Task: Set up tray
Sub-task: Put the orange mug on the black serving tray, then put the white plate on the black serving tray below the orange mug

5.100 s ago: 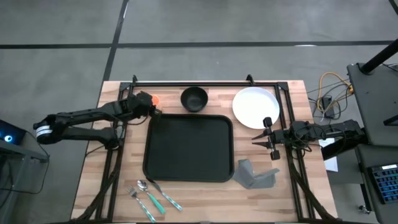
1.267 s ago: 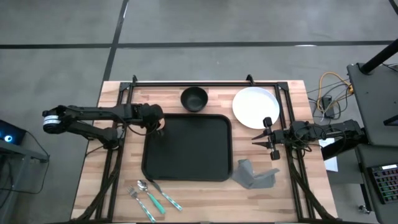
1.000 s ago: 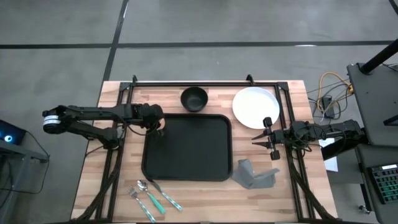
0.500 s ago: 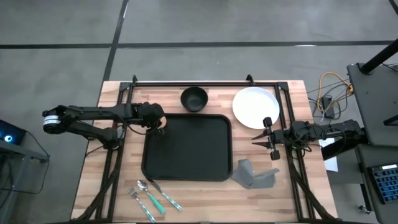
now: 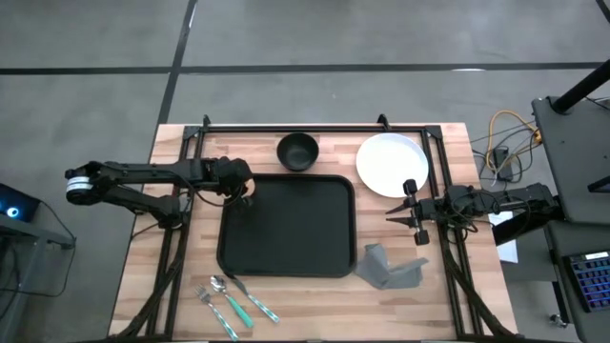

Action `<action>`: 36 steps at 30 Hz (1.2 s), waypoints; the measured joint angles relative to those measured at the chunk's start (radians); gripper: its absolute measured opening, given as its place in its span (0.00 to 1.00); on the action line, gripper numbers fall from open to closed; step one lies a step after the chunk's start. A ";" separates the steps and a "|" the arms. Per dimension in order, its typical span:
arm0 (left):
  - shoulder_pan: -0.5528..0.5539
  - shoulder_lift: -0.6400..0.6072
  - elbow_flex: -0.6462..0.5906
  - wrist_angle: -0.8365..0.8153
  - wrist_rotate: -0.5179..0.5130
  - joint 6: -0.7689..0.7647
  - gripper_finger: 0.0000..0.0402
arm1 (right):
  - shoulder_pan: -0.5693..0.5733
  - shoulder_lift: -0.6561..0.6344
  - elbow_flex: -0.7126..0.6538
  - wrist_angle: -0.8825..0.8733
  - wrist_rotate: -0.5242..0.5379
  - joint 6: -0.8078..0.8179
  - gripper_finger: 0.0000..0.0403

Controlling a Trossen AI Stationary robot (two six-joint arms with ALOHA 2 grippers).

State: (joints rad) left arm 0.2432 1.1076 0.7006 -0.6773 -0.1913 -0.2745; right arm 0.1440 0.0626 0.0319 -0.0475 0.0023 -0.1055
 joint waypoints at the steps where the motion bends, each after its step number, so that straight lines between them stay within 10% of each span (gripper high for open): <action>1: 0.000 0.000 0.000 0.000 0.000 0.000 0.03 | 0.000 0.000 0.000 0.000 0.000 0.000 0.17; 21: 0.000 0.000 -0.027 0.001 0.008 0.000 0.28 | 0.000 0.000 0.000 0.000 0.000 0.000 0.17; 36: 0.000 -0.002 0.068 0.001 0.008 0.012 0.29 | 0.000 0.000 0.000 0.000 0.000 0.000 0.17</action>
State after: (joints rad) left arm 0.2432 1.1057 0.7683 -0.6762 -0.1829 -0.2626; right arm 0.1436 0.0627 0.0318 -0.0475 0.0024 -0.1054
